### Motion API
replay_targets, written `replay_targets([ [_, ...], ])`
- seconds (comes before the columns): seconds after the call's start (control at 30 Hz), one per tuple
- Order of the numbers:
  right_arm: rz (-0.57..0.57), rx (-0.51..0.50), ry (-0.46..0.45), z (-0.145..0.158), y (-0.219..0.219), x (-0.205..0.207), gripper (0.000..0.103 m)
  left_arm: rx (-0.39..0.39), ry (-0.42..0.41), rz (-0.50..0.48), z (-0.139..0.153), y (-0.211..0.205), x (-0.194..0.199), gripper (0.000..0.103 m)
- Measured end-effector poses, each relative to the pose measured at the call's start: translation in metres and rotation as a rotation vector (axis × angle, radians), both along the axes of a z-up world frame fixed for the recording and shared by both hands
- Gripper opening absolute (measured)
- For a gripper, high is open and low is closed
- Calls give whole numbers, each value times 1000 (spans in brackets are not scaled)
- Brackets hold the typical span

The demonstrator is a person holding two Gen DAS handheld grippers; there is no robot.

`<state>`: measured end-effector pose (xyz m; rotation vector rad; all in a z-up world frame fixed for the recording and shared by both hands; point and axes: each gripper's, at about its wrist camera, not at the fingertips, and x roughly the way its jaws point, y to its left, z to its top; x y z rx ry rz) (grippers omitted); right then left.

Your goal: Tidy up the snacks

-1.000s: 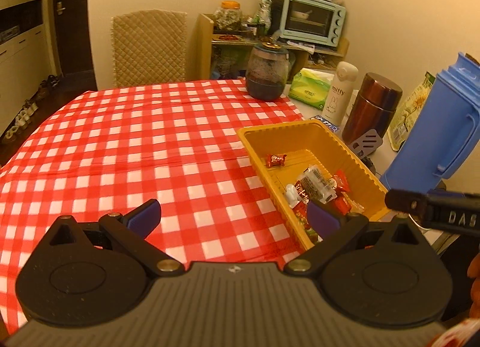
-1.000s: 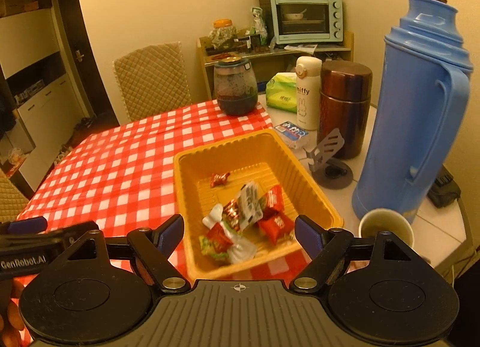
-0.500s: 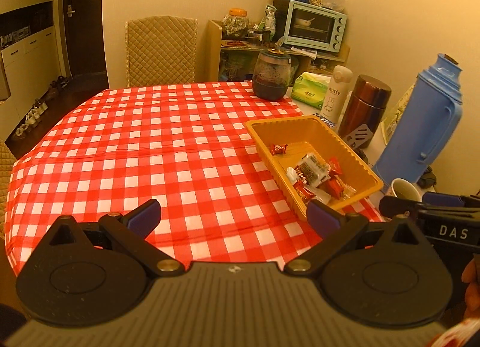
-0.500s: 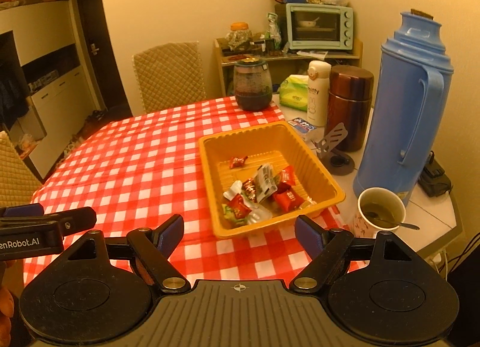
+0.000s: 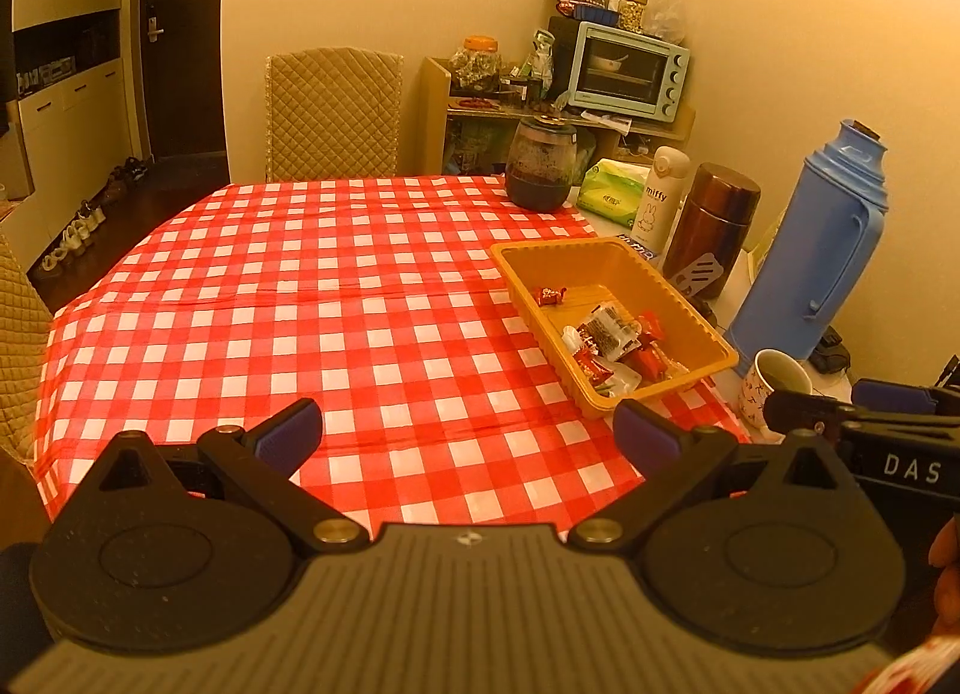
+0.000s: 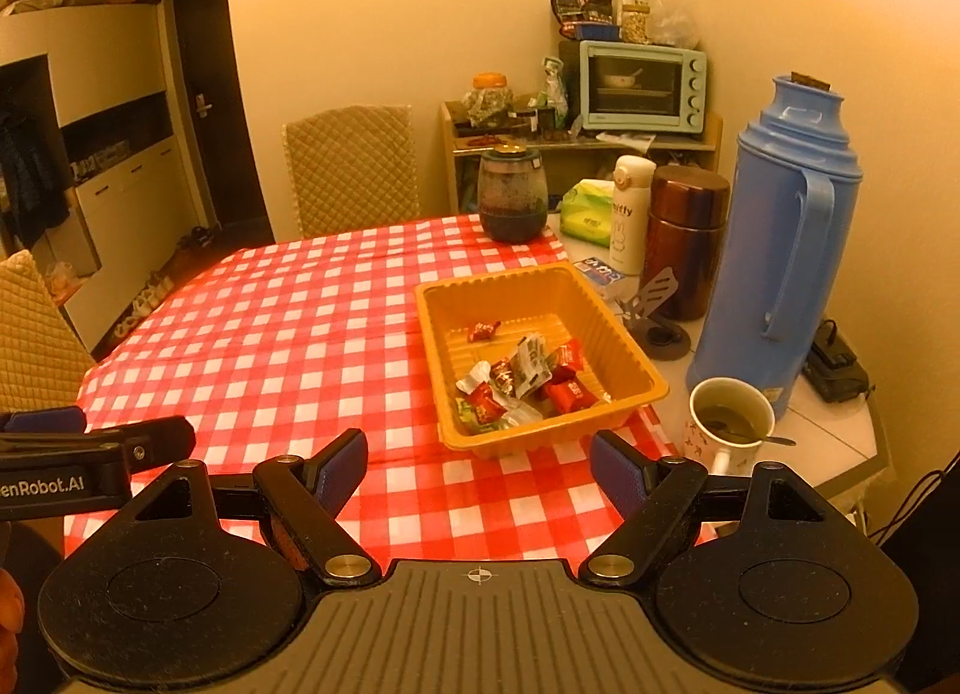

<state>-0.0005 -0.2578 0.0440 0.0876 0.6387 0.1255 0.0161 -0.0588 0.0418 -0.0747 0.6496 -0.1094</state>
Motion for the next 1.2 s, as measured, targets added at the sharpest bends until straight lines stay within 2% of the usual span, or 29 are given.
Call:
replay_targets([
  [0.57,41,-31,-2,-7,19,-29,81,4,-13,21,-4,13,-38,103],
  [1.2,34,-27,-11,-6,22,-29,81,5,-17,34,-4,19,-38,103],
])
